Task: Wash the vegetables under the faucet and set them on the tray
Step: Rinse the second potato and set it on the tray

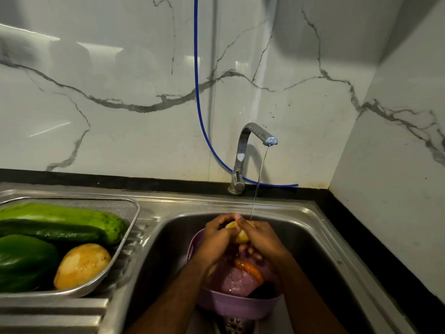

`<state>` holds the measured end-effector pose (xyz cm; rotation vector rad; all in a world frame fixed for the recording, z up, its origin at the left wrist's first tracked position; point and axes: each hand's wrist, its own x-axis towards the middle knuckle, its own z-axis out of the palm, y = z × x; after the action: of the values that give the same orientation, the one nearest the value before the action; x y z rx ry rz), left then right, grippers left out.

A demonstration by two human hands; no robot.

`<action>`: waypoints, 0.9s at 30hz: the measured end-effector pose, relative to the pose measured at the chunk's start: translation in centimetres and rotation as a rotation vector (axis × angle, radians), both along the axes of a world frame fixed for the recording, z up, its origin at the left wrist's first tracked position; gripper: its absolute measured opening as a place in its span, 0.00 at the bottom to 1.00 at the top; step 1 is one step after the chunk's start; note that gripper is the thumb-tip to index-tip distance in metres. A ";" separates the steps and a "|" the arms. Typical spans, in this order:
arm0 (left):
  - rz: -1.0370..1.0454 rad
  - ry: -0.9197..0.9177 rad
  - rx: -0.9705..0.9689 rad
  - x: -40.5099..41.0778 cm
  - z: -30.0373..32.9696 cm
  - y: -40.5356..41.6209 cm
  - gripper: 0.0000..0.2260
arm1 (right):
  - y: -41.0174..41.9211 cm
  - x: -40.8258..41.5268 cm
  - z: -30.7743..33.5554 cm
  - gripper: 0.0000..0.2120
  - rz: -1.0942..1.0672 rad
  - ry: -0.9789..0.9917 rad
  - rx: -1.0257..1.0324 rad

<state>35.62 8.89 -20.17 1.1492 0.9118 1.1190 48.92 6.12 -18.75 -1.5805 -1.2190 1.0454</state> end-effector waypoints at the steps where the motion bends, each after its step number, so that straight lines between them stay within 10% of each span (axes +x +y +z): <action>1: -0.011 0.016 0.019 0.2 0.0 -0.1 0.11 | 0.1 0.1 0.0 0.24 -0.034 -0.021 0.018; 27: -0.132 -0.026 -0.062 1.0 -0.7 -0.3 0.10 | 0.9 0.8 0.1 0.09 -0.199 0.374 0.090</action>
<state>36.66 8.56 -20.88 1.1248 0.8334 0.9898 49.72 7.04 -18.60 -1.3318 -0.8261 1.0809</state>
